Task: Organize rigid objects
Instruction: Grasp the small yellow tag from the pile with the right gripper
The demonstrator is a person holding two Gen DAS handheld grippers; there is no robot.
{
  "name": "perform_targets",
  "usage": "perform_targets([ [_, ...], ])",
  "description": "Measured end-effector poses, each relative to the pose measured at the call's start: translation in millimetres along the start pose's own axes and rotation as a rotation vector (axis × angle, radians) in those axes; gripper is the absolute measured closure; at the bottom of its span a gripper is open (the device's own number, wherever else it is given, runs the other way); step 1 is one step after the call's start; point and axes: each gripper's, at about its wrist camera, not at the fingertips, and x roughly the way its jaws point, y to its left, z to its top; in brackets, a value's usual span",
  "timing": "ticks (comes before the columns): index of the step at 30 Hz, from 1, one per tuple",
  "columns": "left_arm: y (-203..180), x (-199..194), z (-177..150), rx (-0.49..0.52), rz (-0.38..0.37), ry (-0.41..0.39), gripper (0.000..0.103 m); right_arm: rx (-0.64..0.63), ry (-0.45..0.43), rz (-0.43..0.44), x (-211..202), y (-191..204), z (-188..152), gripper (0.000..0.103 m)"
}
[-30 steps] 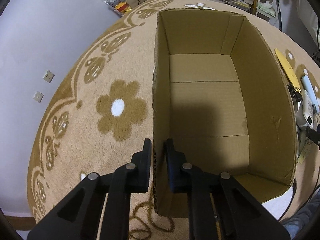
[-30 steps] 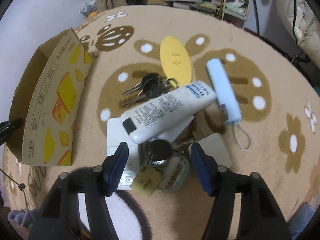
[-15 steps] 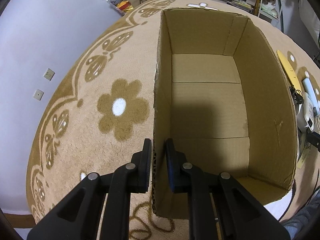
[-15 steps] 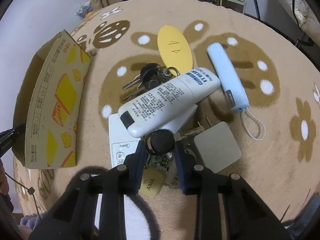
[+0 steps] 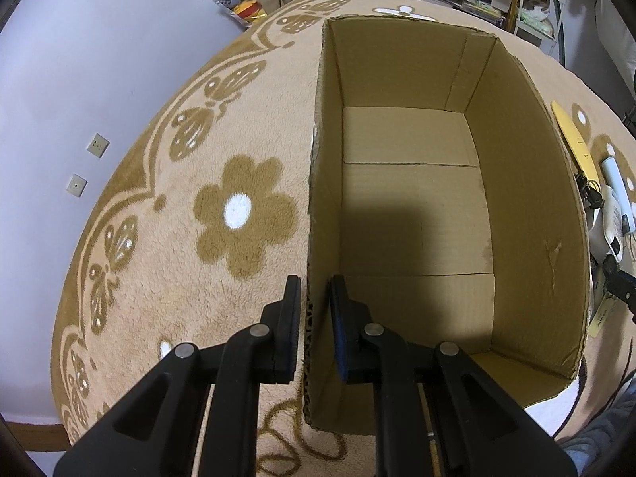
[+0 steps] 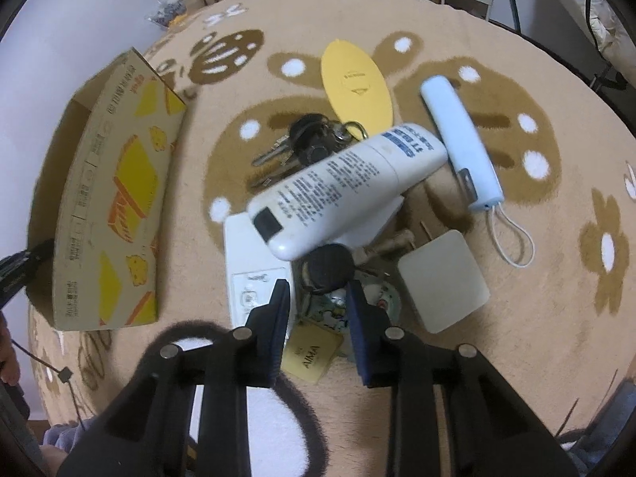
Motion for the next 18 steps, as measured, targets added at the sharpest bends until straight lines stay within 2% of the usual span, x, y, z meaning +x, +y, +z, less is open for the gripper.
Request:
perform_targets([
  [3,1.2,0.0,-0.2,-0.001,-0.001,0.001,0.089,-0.014,-0.009,-0.024,0.9,2.3,0.0,0.072],
  [5,1.3,0.0,0.2,-0.002,-0.002,0.002,0.089,-0.040,-0.010,-0.051,1.1,5.4,-1.1,0.083],
  [8,1.0,-0.2,0.3,-0.001,0.000,0.002,0.089,-0.041,-0.027,-0.036,-2.6,7.1,-1.7,0.098],
  [18,1.0,0.2,-0.3,-0.002,-0.001,0.003,0.089,-0.014,-0.058,-0.021,-15.3,1.0,0.3,0.100],
])
